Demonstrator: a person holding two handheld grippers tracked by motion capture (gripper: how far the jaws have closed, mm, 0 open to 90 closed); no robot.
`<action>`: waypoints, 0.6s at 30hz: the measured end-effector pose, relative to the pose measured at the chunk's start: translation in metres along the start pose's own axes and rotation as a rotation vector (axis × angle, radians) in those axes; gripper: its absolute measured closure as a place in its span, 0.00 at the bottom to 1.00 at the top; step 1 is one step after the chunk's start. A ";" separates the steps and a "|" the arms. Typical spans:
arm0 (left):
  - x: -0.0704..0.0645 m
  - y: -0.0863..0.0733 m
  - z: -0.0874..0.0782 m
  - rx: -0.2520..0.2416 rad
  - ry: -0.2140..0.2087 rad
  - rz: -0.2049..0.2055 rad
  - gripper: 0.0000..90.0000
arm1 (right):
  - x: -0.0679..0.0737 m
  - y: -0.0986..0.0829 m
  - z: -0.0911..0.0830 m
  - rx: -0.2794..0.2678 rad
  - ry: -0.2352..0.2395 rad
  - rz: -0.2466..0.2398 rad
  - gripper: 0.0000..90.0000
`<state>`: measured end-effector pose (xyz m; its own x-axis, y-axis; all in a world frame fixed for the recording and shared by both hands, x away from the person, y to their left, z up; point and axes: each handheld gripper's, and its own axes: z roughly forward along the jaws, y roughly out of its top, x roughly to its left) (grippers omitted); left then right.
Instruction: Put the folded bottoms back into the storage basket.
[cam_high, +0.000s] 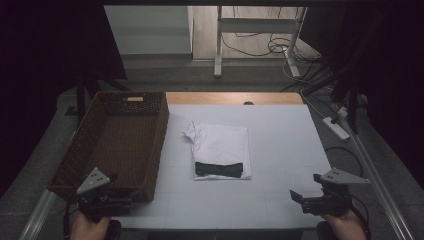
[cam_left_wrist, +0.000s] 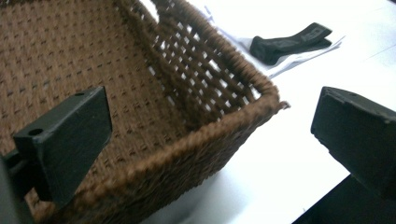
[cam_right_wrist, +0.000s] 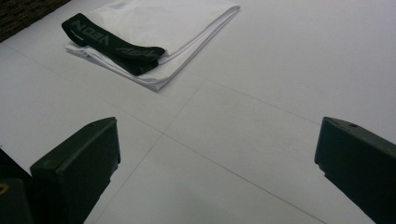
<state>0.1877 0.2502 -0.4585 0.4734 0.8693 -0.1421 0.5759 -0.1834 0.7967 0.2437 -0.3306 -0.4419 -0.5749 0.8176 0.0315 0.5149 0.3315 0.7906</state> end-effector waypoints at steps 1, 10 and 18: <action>0.000 0.001 0.001 0.003 -0.003 0.006 0.00 | 0.000 0.000 0.000 0.002 0.000 -0.001 0.01; -0.001 0.003 0.006 0.005 -0.034 0.028 0.00 | 0.000 0.000 0.000 0.004 0.000 -0.005 0.01; -0.008 0.010 0.013 -0.004 -0.059 0.043 0.00 | 0.001 0.000 0.001 0.011 0.003 -0.014 0.01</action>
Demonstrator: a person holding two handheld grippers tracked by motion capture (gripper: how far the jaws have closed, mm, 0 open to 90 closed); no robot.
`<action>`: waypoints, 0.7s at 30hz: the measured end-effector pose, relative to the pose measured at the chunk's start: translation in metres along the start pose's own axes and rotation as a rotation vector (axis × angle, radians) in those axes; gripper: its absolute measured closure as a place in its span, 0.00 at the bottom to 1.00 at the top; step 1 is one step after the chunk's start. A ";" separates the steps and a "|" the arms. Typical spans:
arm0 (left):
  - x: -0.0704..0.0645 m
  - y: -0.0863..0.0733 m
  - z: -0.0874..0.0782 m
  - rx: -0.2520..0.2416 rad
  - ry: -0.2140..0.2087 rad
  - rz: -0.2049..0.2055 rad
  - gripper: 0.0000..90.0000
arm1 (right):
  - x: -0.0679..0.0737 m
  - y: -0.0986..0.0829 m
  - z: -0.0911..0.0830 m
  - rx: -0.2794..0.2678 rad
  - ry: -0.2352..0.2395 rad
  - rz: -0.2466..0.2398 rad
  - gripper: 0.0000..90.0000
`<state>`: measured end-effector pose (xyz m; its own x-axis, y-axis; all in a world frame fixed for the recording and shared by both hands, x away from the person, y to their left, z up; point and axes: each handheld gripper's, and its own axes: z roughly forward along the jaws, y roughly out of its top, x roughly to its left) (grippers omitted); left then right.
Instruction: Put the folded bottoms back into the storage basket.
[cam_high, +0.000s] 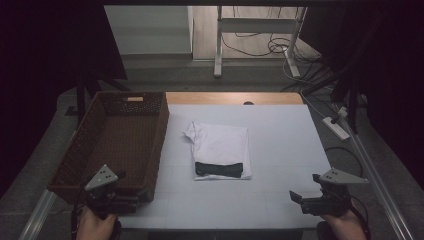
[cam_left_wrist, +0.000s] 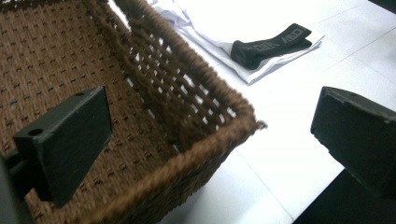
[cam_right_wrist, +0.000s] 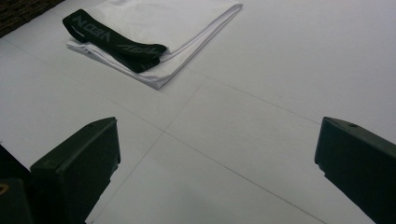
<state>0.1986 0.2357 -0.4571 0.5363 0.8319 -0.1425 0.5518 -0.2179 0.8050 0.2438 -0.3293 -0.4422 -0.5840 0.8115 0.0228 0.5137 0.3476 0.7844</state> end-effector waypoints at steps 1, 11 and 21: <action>-0.001 0.001 0.001 0.000 -0.002 0.004 0.00 | 0.000 0.000 0.000 0.001 0.000 -0.001 0.01; -0.009 0.010 0.011 0.009 -0.027 0.018 0.00 | 0.000 0.000 0.000 0.005 0.001 -0.006 0.01; -0.023 0.019 0.022 0.020 -0.089 0.041 0.00 | 0.001 0.000 0.001 0.011 0.002 -0.013 0.01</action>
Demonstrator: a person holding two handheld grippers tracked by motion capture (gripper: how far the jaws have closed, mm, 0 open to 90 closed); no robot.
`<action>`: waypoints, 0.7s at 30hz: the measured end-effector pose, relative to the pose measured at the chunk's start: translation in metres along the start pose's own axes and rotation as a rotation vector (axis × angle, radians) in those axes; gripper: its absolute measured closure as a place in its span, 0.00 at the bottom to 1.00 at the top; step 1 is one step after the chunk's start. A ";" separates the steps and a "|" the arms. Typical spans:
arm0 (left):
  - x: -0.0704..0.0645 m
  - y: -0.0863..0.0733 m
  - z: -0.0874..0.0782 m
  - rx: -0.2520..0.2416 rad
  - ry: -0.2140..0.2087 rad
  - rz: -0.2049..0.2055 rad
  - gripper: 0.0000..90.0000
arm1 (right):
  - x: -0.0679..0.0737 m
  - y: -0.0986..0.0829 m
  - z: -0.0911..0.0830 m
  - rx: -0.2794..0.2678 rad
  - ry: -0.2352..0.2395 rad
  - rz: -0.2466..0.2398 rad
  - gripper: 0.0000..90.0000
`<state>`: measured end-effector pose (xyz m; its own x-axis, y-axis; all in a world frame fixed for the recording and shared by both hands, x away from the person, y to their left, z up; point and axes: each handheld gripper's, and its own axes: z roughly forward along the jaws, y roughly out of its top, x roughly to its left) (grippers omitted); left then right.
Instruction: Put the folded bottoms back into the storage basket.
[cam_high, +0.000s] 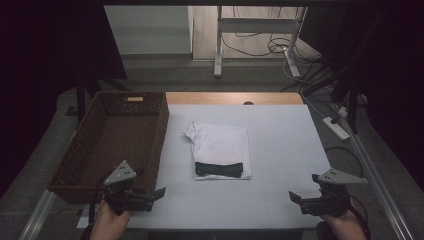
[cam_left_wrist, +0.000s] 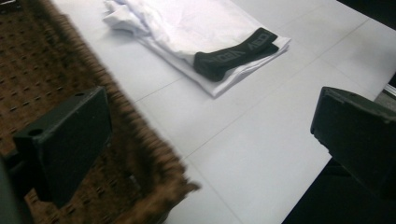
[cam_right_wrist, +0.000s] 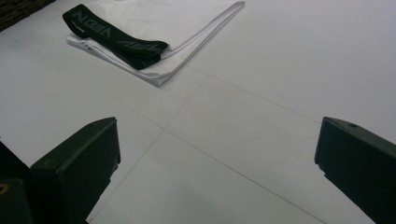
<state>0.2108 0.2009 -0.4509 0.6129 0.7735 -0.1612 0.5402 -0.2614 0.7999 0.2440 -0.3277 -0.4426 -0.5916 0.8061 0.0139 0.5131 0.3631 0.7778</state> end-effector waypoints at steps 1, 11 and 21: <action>-0.004 0.002 0.003 0.004 -0.001 0.008 0.00 | 0.000 0.000 0.000 0.000 0.000 -0.001 0.01; -0.016 0.012 0.013 0.004 -0.054 0.035 0.00 | 0.001 0.000 0.000 0.001 -0.001 -0.003 0.01; -0.031 0.020 0.036 0.038 -0.119 0.080 0.00 | 0.001 0.000 0.000 0.002 -0.003 -0.007 0.01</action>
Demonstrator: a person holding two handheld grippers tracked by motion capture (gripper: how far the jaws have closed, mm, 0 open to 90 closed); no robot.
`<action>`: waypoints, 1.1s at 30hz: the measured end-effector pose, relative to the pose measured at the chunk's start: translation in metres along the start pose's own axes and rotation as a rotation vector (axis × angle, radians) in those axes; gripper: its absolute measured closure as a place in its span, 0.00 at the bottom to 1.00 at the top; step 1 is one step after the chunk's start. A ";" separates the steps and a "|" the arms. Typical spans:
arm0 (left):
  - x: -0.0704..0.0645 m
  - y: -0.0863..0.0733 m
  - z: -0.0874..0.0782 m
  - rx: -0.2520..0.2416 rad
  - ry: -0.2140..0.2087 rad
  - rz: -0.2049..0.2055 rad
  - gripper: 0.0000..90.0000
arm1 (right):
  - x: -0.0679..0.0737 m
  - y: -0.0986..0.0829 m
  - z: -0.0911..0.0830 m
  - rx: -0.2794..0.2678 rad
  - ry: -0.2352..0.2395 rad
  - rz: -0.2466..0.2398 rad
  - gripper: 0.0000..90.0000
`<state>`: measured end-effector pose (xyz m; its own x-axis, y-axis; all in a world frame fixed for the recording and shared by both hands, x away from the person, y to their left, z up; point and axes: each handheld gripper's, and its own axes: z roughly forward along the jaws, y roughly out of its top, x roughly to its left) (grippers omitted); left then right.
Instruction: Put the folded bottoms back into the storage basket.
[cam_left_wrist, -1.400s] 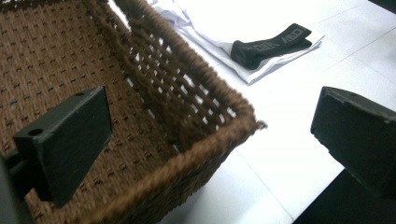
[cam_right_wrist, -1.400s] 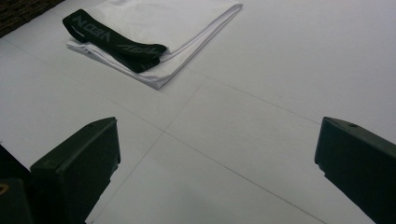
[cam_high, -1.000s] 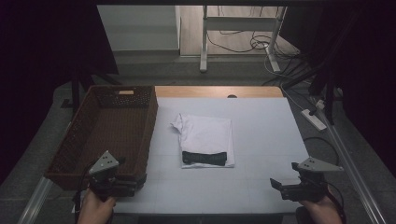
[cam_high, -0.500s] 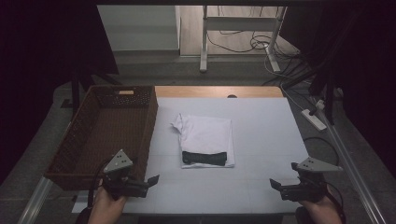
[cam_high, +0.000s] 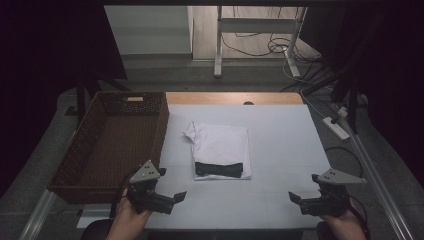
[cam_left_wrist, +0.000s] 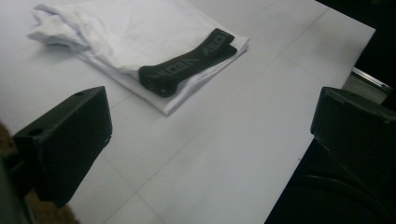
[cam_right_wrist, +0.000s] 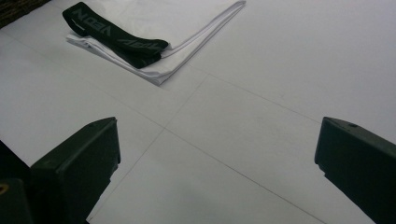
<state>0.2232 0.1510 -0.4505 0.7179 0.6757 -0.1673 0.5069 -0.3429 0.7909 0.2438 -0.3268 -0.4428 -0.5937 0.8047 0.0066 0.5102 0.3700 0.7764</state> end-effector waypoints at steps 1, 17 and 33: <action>-0.001 0.001 0.003 0.003 -0.004 0.004 0.00 | 0.000 0.000 0.000 0.002 0.000 -0.001 0.01; 0.003 0.016 0.039 0.005 -0.048 0.018 0.00 | 0.001 0.000 0.000 0.003 0.004 -0.010 0.01; 0.021 0.030 0.071 0.011 -0.041 0.047 0.00 | 0.001 0.000 0.000 0.005 0.009 -0.016 0.01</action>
<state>0.2877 0.1083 -0.4720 0.7602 0.6311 -0.1543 0.4772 -0.3812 0.7918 0.2434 -0.3257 -0.4430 -0.6074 0.7944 -0.0004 0.5032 0.3852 0.7736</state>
